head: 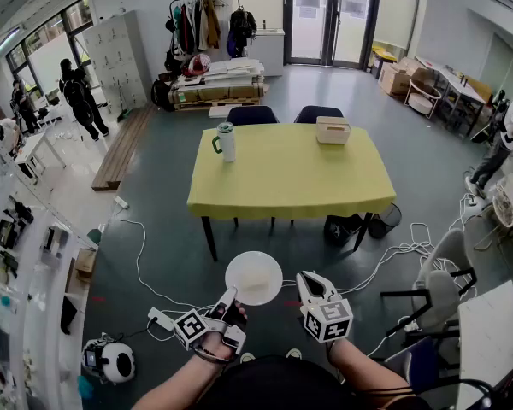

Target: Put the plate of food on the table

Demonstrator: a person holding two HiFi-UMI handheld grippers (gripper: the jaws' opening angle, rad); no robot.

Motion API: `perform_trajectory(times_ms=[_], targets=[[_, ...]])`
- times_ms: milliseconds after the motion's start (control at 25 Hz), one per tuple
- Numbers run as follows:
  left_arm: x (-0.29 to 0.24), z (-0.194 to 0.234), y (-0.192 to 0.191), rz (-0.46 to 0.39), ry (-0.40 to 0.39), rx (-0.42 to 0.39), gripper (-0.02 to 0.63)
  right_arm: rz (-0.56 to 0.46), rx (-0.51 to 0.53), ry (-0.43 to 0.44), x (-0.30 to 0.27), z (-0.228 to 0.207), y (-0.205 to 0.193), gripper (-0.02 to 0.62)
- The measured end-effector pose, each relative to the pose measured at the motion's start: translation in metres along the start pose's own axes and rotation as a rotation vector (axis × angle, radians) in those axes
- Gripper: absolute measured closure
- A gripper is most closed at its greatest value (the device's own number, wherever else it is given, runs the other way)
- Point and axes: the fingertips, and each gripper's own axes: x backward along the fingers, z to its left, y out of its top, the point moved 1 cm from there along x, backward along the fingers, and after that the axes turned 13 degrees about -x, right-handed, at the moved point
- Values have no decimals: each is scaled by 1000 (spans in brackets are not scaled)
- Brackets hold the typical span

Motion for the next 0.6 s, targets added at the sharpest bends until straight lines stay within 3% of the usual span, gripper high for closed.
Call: perform_trajectory(times_ms=[600], targets=[[17, 5, -2, 15, 18, -9, 580, 1, 17, -6, 11, 14, -9, 583]])
